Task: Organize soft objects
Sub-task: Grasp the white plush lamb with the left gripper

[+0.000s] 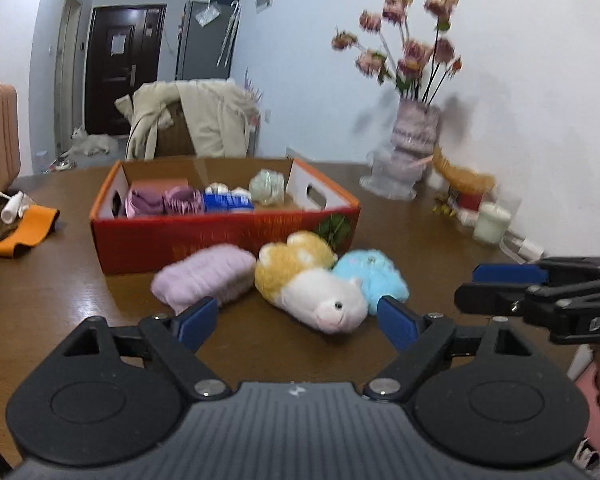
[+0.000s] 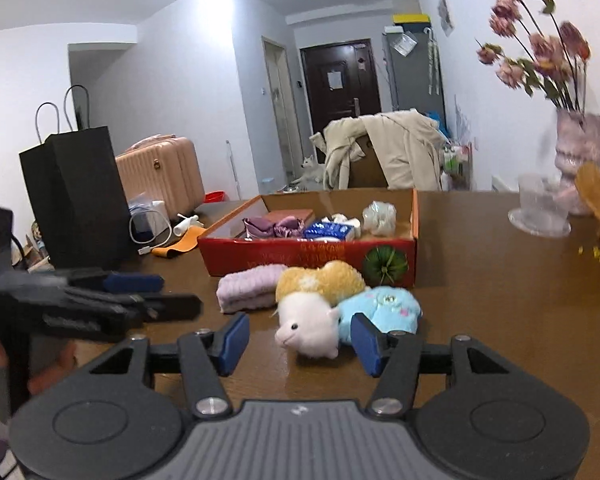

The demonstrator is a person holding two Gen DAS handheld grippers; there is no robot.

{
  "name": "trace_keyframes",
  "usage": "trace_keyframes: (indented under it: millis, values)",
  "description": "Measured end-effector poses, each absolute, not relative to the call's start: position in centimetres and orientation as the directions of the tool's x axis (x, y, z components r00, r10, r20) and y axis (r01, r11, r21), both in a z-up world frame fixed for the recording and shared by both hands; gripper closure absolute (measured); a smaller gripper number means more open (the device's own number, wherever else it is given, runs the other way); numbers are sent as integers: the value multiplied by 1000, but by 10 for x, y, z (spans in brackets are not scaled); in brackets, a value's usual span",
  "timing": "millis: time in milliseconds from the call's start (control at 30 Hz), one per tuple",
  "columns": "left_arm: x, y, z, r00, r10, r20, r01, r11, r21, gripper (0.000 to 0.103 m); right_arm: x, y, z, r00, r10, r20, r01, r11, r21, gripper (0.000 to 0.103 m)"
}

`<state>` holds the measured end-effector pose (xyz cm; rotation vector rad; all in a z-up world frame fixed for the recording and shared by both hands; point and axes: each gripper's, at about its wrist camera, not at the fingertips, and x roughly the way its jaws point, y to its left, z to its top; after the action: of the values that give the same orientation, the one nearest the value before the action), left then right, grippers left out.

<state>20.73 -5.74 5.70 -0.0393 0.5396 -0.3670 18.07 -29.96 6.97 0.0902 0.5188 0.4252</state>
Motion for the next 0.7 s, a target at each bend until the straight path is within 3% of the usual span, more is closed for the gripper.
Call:
trace_keyframes:
  millis: [233,400,467,500,533,633,700]
  values:
    - [255,-97,24,802,-289,-523,271,956,-112,6,189,-314,58,811,345,-473,-275,938,212,48]
    - [293,-118,-2,790,-239,-565,217,970,-107,8,194,-323,51,809,304,-502,-219,950,222,48]
    - [292,-115,0,774,-308,-554,267,951,-157,38,194,-322,51,810,297,-506,-212,952,219,48]
    - [288,-109,4,755,-343,-559,288,939,-188,45,193,-321,52,809,299,-506,-215,952,220,48]
    - [282,-102,7,750,-360,-555,297,933,-203,57,190,-319,51,808,306,-503,-224,950,219,48]
    - [258,-76,10,736,-381,-559,338,923,-184,72,188,-312,50,792,341,-507,-266,940,216,48]
    - [241,-49,9,734,-381,-562,339,923,-183,73,189,-303,46,776,351,-524,-280,936,212,48]
